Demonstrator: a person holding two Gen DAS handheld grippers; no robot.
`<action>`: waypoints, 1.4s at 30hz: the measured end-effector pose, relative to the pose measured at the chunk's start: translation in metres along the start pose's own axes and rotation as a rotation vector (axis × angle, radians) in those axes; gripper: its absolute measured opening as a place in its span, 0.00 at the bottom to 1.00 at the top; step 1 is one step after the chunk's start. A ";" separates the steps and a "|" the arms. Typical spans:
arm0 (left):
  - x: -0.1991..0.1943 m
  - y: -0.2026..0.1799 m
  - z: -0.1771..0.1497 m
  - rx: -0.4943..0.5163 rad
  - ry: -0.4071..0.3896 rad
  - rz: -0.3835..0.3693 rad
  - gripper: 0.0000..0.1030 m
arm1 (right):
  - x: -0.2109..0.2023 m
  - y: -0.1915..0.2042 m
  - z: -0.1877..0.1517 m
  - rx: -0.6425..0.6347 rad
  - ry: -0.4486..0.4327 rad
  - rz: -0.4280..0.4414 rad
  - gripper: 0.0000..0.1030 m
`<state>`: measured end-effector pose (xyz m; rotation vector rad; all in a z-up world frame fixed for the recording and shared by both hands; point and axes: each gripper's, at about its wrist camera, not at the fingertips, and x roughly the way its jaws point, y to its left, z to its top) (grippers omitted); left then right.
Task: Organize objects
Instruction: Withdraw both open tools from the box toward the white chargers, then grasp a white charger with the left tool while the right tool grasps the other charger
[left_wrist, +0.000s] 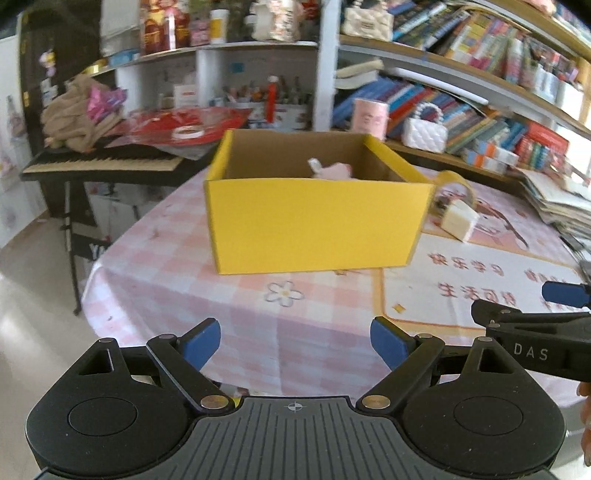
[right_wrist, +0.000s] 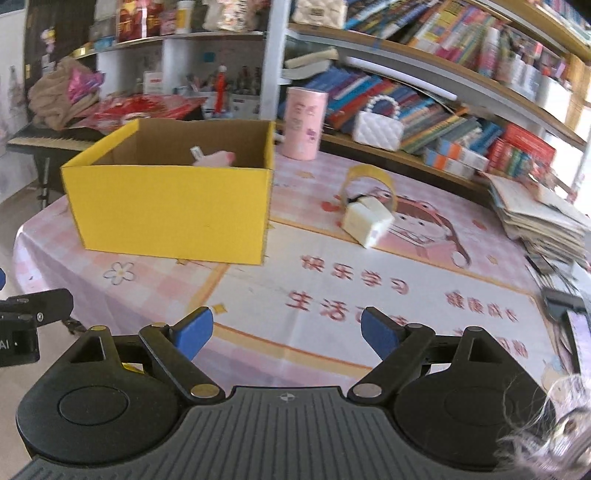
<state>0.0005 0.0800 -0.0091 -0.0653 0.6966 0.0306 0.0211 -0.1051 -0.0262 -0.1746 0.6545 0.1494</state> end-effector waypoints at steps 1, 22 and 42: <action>0.000 -0.003 0.000 0.008 0.002 -0.013 0.88 | -0.002 -0.003 -0.002 0.009 0.001 -0.012 0.85; 0.028 -0.087 0.009 0.145 0.027 -0.248 0.89 | -0.023 -0.079 -0.029 0.139 0.060 -0.240 0.87; 0.077 -0.175 0.045 0.161 0.035 -0.235 0.90 | 0.024 -0.171 -0.004 0.151 0.056 -0.204 0.87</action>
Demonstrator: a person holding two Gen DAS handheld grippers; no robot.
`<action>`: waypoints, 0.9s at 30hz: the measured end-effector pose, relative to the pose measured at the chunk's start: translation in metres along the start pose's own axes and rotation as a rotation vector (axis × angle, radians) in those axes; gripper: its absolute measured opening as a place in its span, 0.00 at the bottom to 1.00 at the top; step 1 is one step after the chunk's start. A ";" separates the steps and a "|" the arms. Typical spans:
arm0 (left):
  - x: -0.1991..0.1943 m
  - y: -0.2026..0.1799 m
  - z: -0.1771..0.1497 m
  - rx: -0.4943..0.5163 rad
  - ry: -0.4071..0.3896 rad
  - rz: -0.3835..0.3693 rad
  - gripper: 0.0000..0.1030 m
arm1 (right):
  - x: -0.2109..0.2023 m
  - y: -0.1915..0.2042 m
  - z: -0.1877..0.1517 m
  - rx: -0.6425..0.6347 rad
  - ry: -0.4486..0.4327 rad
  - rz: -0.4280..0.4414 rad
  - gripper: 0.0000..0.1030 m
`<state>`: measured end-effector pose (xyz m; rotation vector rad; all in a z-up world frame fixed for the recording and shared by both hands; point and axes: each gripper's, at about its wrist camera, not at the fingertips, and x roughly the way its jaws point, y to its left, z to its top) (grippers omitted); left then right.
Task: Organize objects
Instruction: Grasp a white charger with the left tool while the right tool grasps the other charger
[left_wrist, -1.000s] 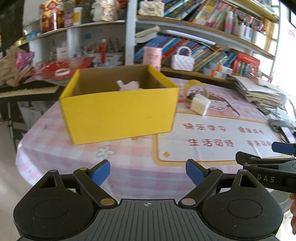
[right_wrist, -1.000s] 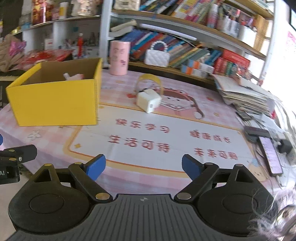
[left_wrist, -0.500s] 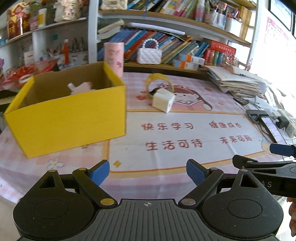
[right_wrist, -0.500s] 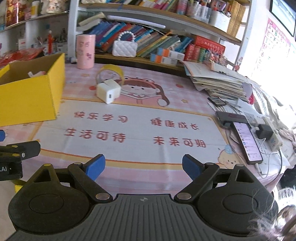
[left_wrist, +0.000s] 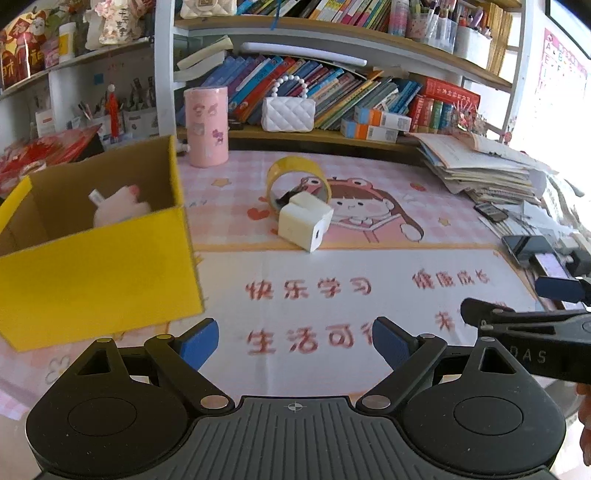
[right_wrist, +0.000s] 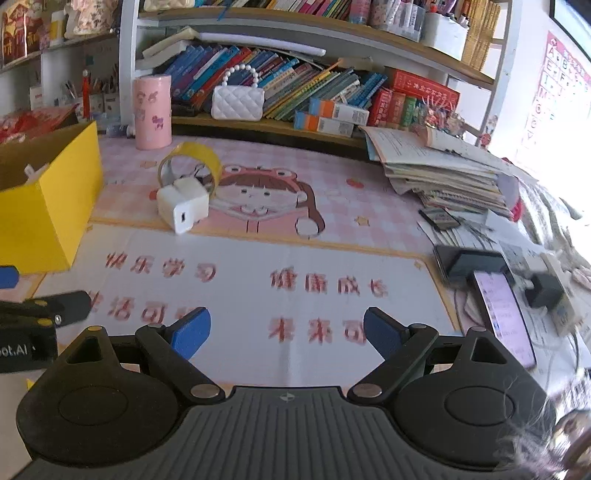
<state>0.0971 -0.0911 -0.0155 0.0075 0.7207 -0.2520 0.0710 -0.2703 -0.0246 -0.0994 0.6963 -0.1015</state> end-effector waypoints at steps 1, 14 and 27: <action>0.004 -0.003 0.003 -0.003 -0.002 0.003 0.90 | 0.004 -0.004 0.004 0.001 -0.006 0.009 0.87; 0.063 -0.027 0.051 -0.003 -0.033 0.105 0.87 | 0.054 -0.047 0.053 0.046 -0.093 0.119 0.81; 0.153 -0.032 0.077 -0.040 0.048 0.176 0.70 | 0.080 -0.066 0.060 0.028 -0.070 0.162 0.81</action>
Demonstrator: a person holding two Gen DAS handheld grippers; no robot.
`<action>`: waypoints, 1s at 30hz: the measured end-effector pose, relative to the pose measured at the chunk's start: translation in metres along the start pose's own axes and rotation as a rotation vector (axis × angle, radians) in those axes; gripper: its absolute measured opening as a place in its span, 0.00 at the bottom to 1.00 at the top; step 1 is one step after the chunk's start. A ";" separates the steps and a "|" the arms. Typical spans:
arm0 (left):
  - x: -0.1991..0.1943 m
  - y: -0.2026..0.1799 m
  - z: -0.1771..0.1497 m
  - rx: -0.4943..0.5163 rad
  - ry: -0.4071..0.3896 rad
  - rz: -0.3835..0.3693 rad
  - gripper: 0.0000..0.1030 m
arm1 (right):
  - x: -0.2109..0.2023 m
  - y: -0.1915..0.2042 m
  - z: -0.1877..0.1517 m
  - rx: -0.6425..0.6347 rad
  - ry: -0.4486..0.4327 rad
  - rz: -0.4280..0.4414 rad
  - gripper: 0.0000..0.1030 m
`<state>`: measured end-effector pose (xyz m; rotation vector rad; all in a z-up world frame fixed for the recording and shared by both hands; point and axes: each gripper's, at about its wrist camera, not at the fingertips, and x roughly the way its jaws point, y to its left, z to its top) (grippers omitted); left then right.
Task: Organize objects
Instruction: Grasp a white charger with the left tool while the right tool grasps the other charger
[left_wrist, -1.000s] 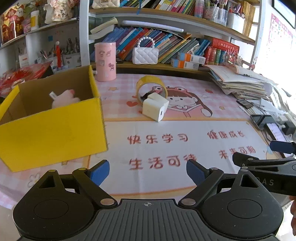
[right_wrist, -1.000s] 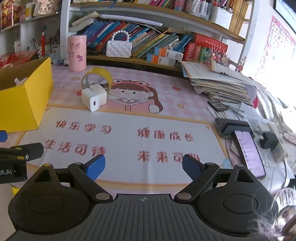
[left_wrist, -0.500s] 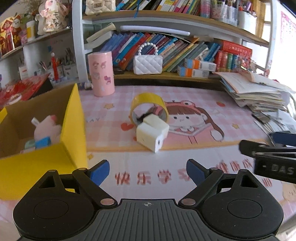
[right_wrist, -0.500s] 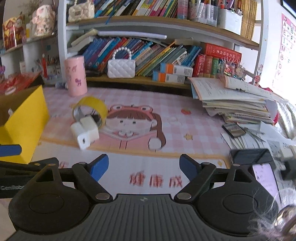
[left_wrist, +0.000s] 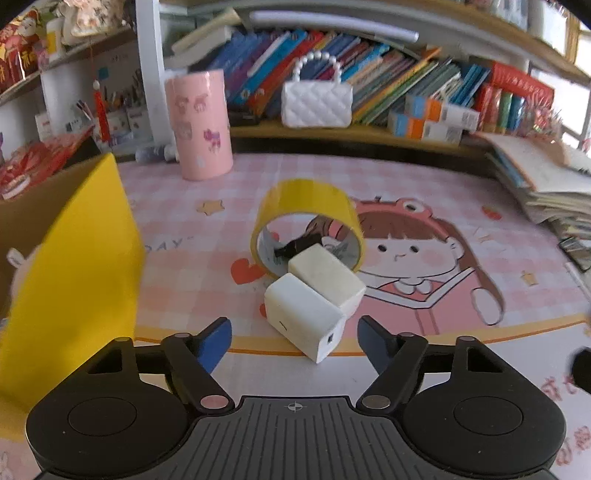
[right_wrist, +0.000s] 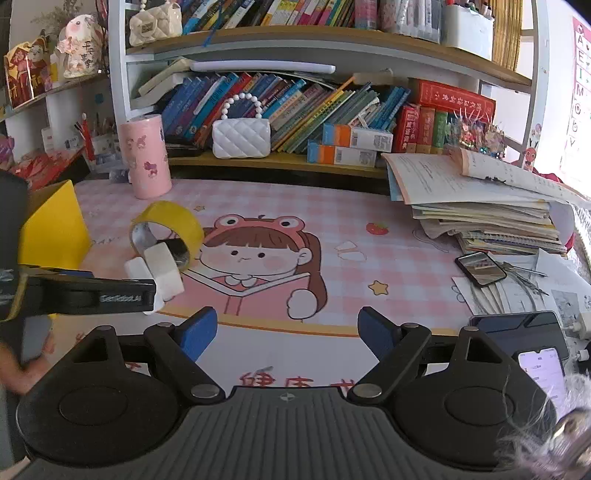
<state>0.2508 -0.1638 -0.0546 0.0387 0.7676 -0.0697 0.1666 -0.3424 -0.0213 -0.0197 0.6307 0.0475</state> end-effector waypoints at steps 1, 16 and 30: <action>0.005 -0.001 0.000 0.004 0.006 0.004 0.67 | 0.001 -0.002 -0.001 0.000 0.004 -0.001 0.81; 0.002 0.001 -0.005 -0.003 0.005 -0.047 0.49 | 0.009 -0.020 -0.004 0.022 0.032 0.006 0.81; -0.109 0.063 -0.049 -0.146 0.022 -0.037 0.49 | 0.086 0.063 0.021 -0.195 0.020 0.306 0.66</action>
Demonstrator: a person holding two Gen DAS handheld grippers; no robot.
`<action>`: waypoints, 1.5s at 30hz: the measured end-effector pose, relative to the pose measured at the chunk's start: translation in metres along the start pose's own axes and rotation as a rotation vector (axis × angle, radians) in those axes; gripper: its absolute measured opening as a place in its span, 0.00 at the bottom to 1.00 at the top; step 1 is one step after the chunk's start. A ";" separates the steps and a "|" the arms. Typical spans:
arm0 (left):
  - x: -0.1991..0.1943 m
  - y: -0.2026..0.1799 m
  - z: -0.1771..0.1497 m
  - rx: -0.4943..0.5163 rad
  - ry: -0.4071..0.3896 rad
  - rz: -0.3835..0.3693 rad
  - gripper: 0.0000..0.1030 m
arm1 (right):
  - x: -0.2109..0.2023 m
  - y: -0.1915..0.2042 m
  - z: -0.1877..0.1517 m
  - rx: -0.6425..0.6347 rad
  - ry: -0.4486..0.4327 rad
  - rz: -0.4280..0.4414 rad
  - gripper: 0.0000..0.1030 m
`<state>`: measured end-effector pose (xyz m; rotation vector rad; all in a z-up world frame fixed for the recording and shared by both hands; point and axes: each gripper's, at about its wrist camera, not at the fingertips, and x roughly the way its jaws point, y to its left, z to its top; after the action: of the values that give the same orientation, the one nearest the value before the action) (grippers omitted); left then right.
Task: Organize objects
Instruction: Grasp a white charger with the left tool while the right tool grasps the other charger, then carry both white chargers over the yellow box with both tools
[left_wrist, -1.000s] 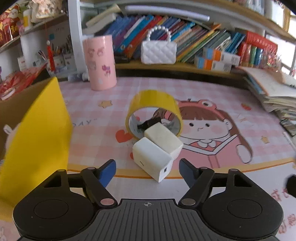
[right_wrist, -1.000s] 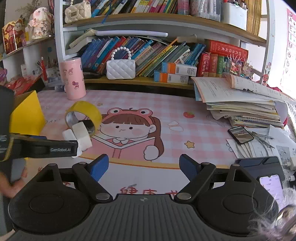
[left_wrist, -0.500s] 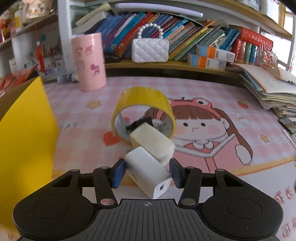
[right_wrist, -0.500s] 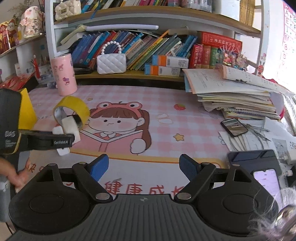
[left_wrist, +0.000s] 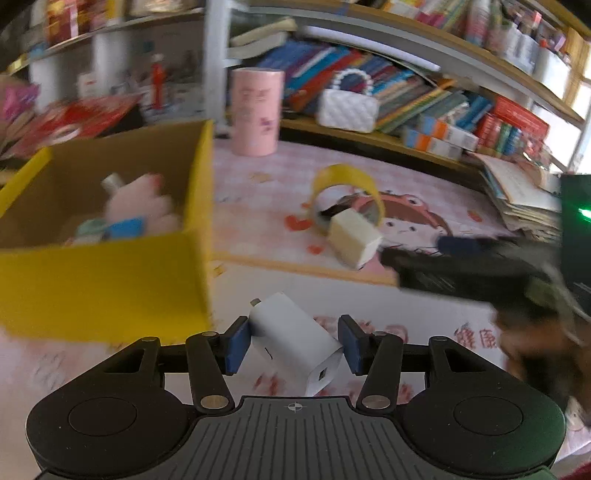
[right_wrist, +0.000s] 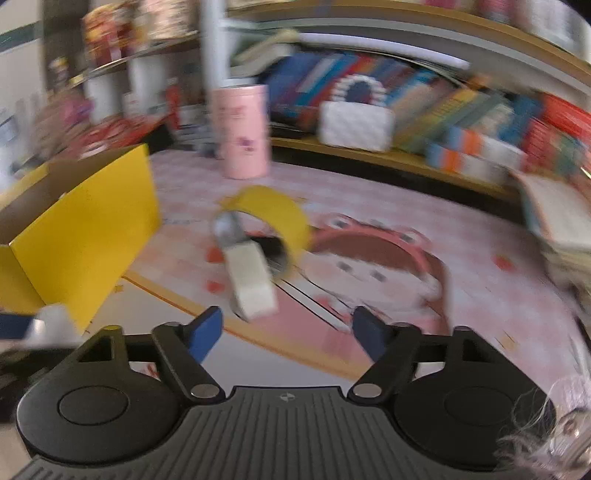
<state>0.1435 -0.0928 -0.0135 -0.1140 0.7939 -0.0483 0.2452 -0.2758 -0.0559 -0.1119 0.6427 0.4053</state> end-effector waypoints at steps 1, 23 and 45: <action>-0.005 0.004 -0.003 -0.006 0.000 0.015 0.49 | 0.011 0.005 0.004 -0.026 0.002 0.017 0.63; -0.045 0.071 -0.021 -0.107 -0.085 0.050 0.49 | -0.029 0.052 0.008 0.124 0.088 0.034 0.23; -0.092 0.149 -0.050 -0.077 -0.138 0.018 0.49 | -0.091 0.198 -0.022 -0.022 0.073 0.098 0.23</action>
<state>0.0435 0.0586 -0.0010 -0.1814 0.6593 0.0069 0.0877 -0.1299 -0.0137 -0.1167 0.7180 0.5047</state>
